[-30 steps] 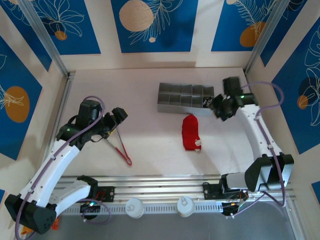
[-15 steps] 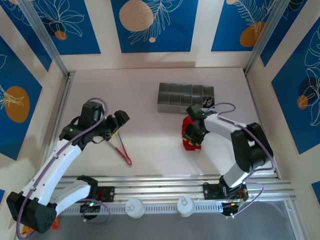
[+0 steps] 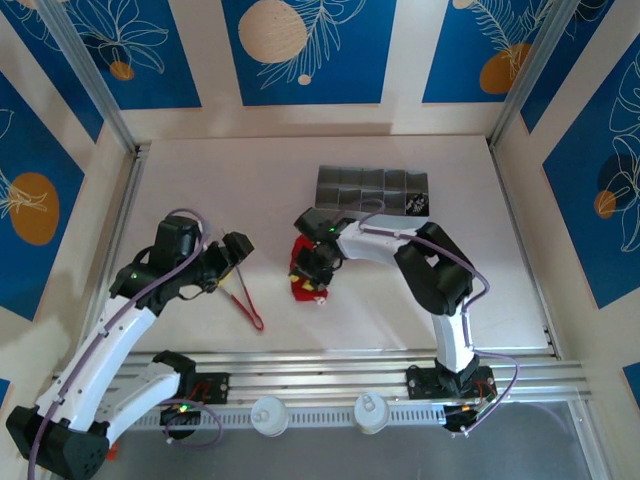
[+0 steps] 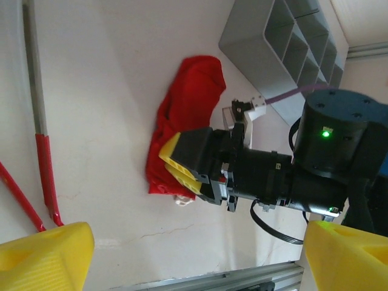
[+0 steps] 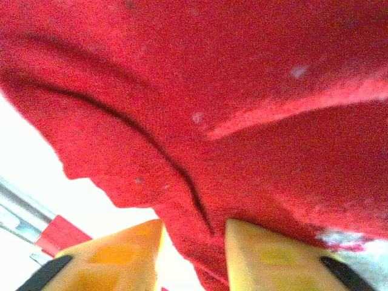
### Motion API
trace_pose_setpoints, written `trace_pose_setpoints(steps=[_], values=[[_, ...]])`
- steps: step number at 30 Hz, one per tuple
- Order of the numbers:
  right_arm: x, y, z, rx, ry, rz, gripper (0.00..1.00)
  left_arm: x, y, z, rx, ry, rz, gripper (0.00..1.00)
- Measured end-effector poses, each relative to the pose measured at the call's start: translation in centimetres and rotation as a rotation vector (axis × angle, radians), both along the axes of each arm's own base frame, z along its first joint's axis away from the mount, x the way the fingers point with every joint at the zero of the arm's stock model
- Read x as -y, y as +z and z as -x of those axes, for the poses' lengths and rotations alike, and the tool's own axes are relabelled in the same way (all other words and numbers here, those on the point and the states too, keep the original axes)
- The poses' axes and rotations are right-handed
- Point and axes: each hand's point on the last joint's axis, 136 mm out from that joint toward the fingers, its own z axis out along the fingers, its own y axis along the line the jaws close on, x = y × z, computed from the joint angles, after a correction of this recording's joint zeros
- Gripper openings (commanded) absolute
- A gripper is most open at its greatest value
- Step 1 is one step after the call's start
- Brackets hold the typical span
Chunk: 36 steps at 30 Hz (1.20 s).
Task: Roll the socks
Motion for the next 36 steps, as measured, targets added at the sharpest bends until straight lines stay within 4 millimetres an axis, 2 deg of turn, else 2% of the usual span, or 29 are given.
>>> trace_pose_setpoints(steps=[4,7,11,12,13,14,16,18,19,21,23,27,32,34,36], values=[[-0.8,2.4,-0.6,0.067,0.063,-0.003,0.44,-0.1,-1.2,0.3,-0.046,0.018,0.001,0.87],[1.0,5.7,-1.4,0.198,0.135,0.002,0.46,0.0,-2.2,0.5,-0.090,0.042,0.021,0.85],[4.3,11.7,-2.1,0.515,0.340,0.003,0.52,0.2,-3.7,0.6,-0.155,0.074,0.049,0.83],[5.0,13.0,-1.9,0.618,0.424,0.013,0.57,0.4,-4.0,0.6,-0.174,0.081,0.054,0.83],[5.1,13.9,-1.4,0.741,0.541,0.012,0.65,0.5,-4.4,0.6,-0.190,0.087,0.057,0.81],[5.2,14.2,0.1,0.867,0.700,0.005,0.73,0.7,-4.8,0.6,-0.211,0.094,0.059,0.79],[5.7,13.3,3.1,1.028,0.961,-0.001,0.76,1.3,-5.6,0.7,-0.259,0.105,0.063,0.75],[6.4,10.4,6.3,1.119,1.259,-0.017,0.78,2.2,-6.8,1.3,-0.329,0.106,0.062,0.74],[6.7,9.2,6.8,1.124,1.349,-0.013,0.78,2.8,-7.4,1.7,-0.365,0.107,0.062,0.72],[6.8,6.7,6.7,1.137,1.525,0.011,0.77,4.3,-9.0,2.5,-0.441,0.096,0.051,0.70],[6.4,5.0,6.2,1.165,1.634,0.032,0.76,5.8,-10.5,3.3,-0.509,0.087,0.039,0.69],[5.5,2.6,5.7,1.200,1.775,0.064,0.72,8.2,-12.7,3.7,-0.579,0.106,0.058,0.63],[4.9,-0.6,5.1,1.174,1.862,0.114,0.64,8.9,-14.7,3.5,-0.644,0.217,0.113,0.53],[4.8,-0.7,5.1,1.165,1.867,0.112,0.62,9.1,-15.1,3.1,-0.649,0.250,0.142,0.52],[4.5,-0.8,4.9,1.166,1.868,0.123,0.54,9.3,-15.2,2.6,-0.640,0.276,0.174,0.50]])
